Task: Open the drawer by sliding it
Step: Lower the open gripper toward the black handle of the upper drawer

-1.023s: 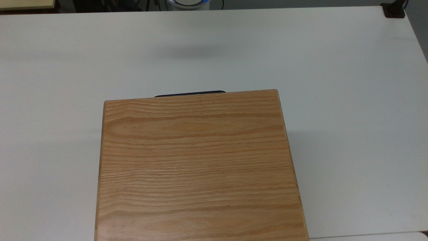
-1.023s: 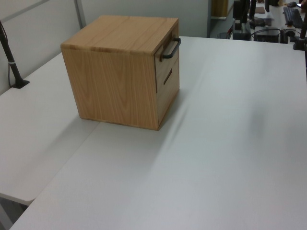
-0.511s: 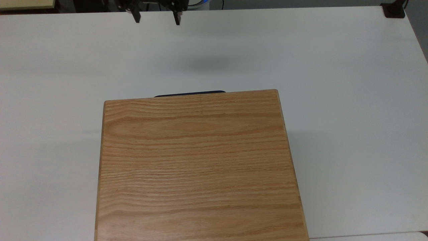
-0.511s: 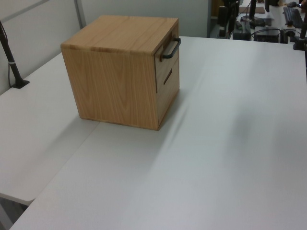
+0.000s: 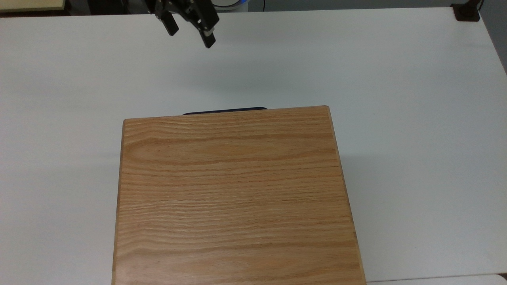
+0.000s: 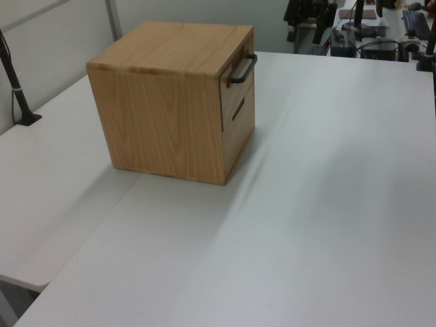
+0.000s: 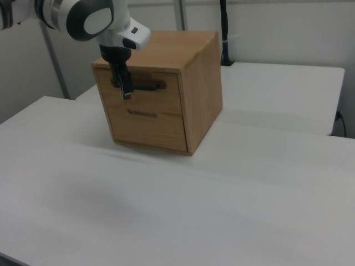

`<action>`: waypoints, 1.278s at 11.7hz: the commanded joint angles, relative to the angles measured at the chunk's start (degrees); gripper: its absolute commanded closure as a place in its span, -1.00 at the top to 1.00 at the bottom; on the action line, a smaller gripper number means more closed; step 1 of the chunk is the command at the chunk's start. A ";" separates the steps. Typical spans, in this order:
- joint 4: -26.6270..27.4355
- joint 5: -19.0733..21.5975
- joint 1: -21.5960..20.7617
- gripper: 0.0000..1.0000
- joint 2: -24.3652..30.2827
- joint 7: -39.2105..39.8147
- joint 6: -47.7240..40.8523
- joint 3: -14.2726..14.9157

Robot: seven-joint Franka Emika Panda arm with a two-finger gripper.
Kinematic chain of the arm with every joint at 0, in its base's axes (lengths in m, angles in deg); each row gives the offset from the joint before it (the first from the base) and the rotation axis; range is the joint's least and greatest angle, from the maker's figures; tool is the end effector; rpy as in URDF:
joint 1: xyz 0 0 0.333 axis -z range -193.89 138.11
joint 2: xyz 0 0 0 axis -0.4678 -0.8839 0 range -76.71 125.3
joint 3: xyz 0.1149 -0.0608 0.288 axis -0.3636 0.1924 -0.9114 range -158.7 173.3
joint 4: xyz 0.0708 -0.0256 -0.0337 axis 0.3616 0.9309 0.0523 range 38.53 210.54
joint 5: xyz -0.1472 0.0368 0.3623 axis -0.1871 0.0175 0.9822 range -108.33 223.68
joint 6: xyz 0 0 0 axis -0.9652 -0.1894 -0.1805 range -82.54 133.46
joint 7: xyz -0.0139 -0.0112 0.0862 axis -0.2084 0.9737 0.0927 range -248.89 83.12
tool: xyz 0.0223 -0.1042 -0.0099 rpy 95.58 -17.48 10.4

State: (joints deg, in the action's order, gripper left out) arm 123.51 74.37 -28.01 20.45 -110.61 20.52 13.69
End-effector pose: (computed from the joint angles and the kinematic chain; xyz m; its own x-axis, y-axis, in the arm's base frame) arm 0.5946 -0.0381 0.6184 0.8073 -0.5902 0.0049 -0.5581 -0.7661 -0.3187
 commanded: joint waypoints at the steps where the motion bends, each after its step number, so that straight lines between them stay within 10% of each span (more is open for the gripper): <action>1: 1.19 1.76 -0.76 1.00 -0.37 -17.66 9.61 -0.06; 5: 2.34 1.85 -3.91 0.95 -2.92 -28.95 19.56 -0.50; 15: 3.92 1.50 -8.23 -0.14 -8.02 -31.08 29.42 -0.42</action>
State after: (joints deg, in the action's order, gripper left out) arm 125.80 75.18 -35.34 12.32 -140.95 47.77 12.88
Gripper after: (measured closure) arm 0.467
